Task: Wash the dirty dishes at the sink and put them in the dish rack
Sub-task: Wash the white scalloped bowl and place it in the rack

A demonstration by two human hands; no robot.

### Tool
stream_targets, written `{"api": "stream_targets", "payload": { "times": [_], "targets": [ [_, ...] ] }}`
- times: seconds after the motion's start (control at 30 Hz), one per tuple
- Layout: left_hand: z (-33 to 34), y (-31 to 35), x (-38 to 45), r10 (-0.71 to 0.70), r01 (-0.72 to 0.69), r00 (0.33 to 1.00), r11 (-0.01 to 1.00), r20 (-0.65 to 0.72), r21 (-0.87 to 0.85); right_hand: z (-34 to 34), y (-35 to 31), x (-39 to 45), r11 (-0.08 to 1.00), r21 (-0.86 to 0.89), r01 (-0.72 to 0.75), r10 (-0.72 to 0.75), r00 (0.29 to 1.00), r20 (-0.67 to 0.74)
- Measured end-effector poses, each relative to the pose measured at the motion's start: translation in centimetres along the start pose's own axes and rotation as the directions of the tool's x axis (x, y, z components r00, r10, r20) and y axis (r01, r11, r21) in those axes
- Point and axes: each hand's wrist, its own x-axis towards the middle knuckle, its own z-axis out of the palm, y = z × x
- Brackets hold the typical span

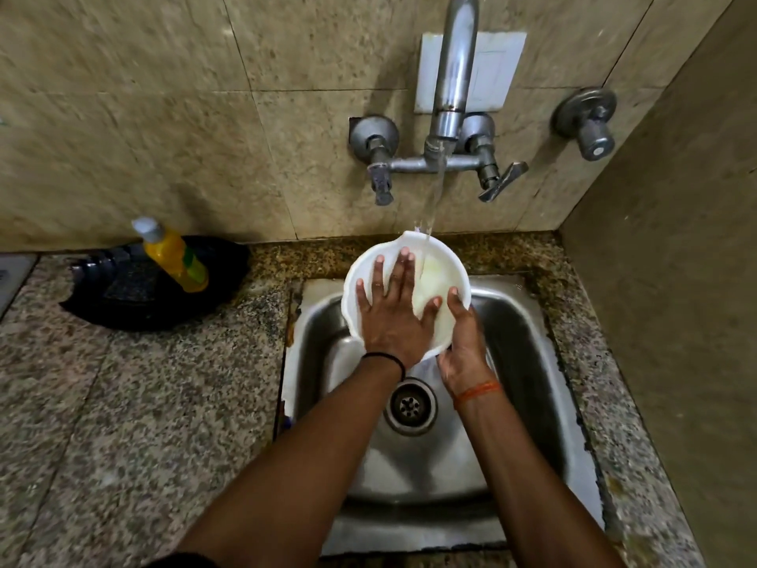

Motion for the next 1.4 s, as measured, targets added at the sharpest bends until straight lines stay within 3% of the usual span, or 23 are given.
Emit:
{"api": "stream_targets", "payload": {
  "times": [0.07, 0.1, 0.2, 0.3, 0.4, 0.43, 0.5, 0.6, 0.67, 0.7, 0.77, 0.83, 0.87, 1.0, 1.1, 1.17, 1.27, 1.4],
  "targets": [
    [-0.1, 1.7, -0.1, -0.112, 0.120, 0.989, 0.989, 0.091, -0.088, 0.0, 0.6, -0.3, 0.997, 0.075, -0.020, 0.021, 1.000, -0.014],
    [-0.3, 2.1, -0.1, -0.097, 0.110, 0.986, 0.989, 0.135, -0.095, 0.0, 0.8, -0.4, 0.994, 0.104, -0.026, 0.029, 0.999, -0.028],
    [-1.7, 2.2, -0.3, 0.204, -0.203, 0.949, 0.979, 0.239, -0.026, 0.0, -0.3, 0.0, 0.983, 0.181, -0.029, 0.035, 0.999, -0.028],
    [-3.0, 0.9, -0.1, 0.497, -0.528, 0.812, 0.849, 0.305, 0.022, 0.0, -1.9, 0.0, 0.969, 0.243, -0.038, 0.029, 0.999, 0.039],
    [-5.1, -0.9, 2.3, 0.642, -0.727, 0.672, 0.667, 0.369, 0.164, 0.1, -2.3, -0.7, 0.965, 0.255, -0.061, 0.035, 0.994, 0.105],
    [-5.8, -1.4, 3.0, 0.636, -0.726, 0.682, 0.646, 0.361, 0.235, 0.2, -2.3, -0.7, 0.969, 0.242, -0.056, 0.035, 0.995, 0.094],
    [-6.2, -1.7, 3.1, 0.521, -0.595, 0.802, 0.739, 0.291, 0.318, 0.6, -2.2, -0.1, 0.978, 0.208, -0.018, 0.011, 0.999, 0.034],
    [-4.9, -0.5, 1.5, 0.232, -0.259, 0.962, 0.942, 0.145, 0.212, 1.7, -2.1, 0.5, 0.991, 0.133, -0.009, 0.018, 0.998, -0.061],
    [-4.2, 0.2, 0.7, 0.087, -0.099, 0.991, 0.988, 0.102, 0.116, 2.1, -2.0, 0.4, 0.997, 0.071, -0.011, 0.018, 0.995, -0.100],
    [-4.1, -0.1, 0.2, 0.088, -0.098, 0.989, 0.992, 0.118, 0.085, 2.0, -1.7, 0.4, 0.999, 0.049, -0.010, 0.016, 0.990, -0.137],
    [-3.9, -1.0, -1.0, 0.288, -0.301, 0.943, 0.951, 0.166, 0.063, 1.3, -1.8, 0.6, 0.999, 0.034, -0.012, 0.018, 0.981, -0.191],
    [-4.4, -2.4, -2.2, 0.519, -0.534, 0.827, 0.846, 0.213, 0.010, 0.5, -1.9, 1.0, 0.998, 0.034, -0.044, 0.050, 0.975, -0.218],
    [-4.6, -3.0, -2.6, 0.564, -0.583, 0.788, 0.812, 0.247, 0.005, 0.2, -2.0, 1.0, 0.998, 0.019, -0.061, 0.064, 0.974, -0.219],
    [-5.5, -3.6, -1.5, 0.571, -0.673, 0.731, 0.691, 0.373, 0.262, 0.5, -2.3, 0.6, 0.996, -0.029, -0.089, 0.081, 0.971, -0.223],
    [-6.7, -2.0, -0.3, 0.445, -0.581, 0.808, 0.712, 0.386, 0.394, 1.1, -2.6, 0.0, 0.994, -0.050, -0.095, 0.087, 0.985, -0.150],
    [-7.4, -1.0, 0.6, 0.421, -0.579, 0.806, 0.710, 0.416, 0.402, 1.3, -3.0, -0.2, 0.994, -0.061, -0.095, 0.087, 0.988, -0.126],
    [-8.4, -0.3, 1.1, 0.506, -0.680, 0.720, 0.651, 0.474, 0.339, 1.3, -3.7, 0.1, 0.994, -0.078, -0.080, 0.071, 0.991, -0.114],
    [-8.1, -0.3, 0.3, 0.661, -0.728, 0.683, 0.651, 0.311, 0.214, 0.9, -4.1, -0.1, 0.994, -0.072, -0.078, 0.068, 0.989, -0.128]
  ]
}}
